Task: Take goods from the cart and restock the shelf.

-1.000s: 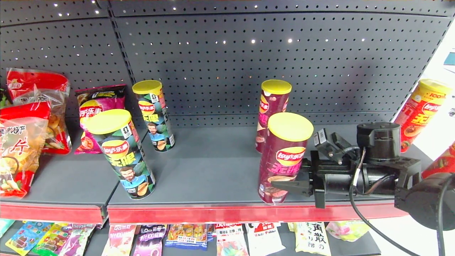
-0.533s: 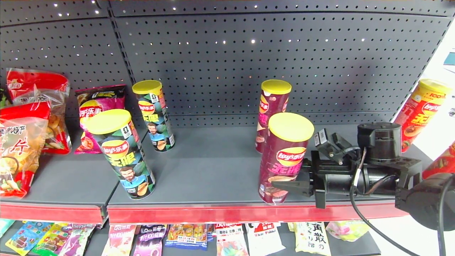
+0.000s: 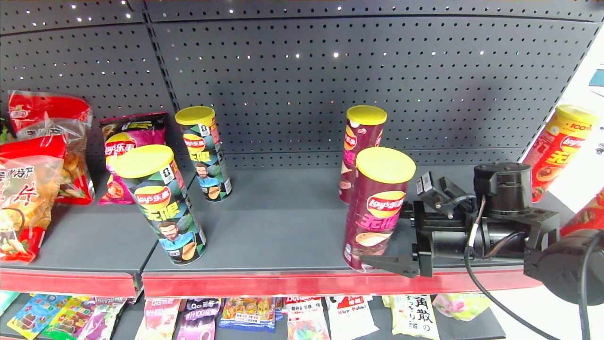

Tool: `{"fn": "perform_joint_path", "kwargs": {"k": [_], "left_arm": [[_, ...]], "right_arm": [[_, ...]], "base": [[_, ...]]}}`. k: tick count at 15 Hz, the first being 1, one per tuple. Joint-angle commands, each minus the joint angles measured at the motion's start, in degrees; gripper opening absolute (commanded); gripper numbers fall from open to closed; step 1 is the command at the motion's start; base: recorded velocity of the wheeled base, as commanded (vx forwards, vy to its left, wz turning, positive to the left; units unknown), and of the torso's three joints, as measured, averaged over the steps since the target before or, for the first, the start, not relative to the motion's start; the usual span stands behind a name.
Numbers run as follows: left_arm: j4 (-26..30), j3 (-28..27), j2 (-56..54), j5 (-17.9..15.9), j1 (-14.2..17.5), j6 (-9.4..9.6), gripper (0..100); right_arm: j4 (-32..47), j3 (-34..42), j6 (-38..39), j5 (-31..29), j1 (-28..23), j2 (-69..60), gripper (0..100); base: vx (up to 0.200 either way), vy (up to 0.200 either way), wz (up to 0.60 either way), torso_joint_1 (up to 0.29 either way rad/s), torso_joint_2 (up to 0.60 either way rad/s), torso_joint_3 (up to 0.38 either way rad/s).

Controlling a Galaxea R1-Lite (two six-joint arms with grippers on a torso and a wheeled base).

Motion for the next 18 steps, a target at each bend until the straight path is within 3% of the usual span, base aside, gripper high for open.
{"fn": "perform_joint_path", "kwargs": {"k": [1, 5, 9, 12, 14, 16, 18], "left_arm": [[0.0, 0.0, 0.0, 0.0, 0.0, -0.01, 100], [0.0, 0.0, 0.0, 0.0, 0.0, -0.01, 100], [0.0, 0.0, 0.0, 0.0, 0.0, -0.01, 100], [0.0, 0.0, 0.0, 0.0, 0.0, -0.01, 100], [0.0, 0.0, 0.0, 0.0, 0.0, -0.01, 100], [0.0, 0.0, 0.0, 0.0, 0.0, -0.01, 100], [0.0, 0.0, 0.0, 0.0, 0.0, -0.01, 100]], "right_arm": [[-0.2, 0.3, 0.3, -0.1, -0.9, -1.1, 100], [-0.2, 3.9, 0.7, -0.2, -5.8, -5.3, 100], [-0.2, 14.3, 0.7, -0.2, -10.6, -14.0, 100], [1.4, 22.5, 3.5, -0.2, -10.6, -24.5, 100], [4.2, 23.3, 7.4, -0.6, -10.8, -31.7, 100], [4.2, 25.7, 10.7, -3.4, -10.1, -36.6, 100], [4.2, 28.5, 11.3, -8.4, -5.9, -41.9, 100]], "base": [[0.000, 0.000, 0.00, 0.000, 0.00, 0.000], [0.000, 0.000, 0.00, 0.000, 0.00, 0.000], [0.000, 0.000, 0.00, 0.000, 0.00, 0.000], [0.000, 0.000, 0.00, 0.000, 0.00, 0.000], [0.000, 0.000, 0.00, 0.000, 0.00, 0.000], [0.000, 0.000, 0.00, 0.000, 0.00, 0.000], [0.000, 0.000, 0.00, 0.000, 0.00, 0.000]]}}
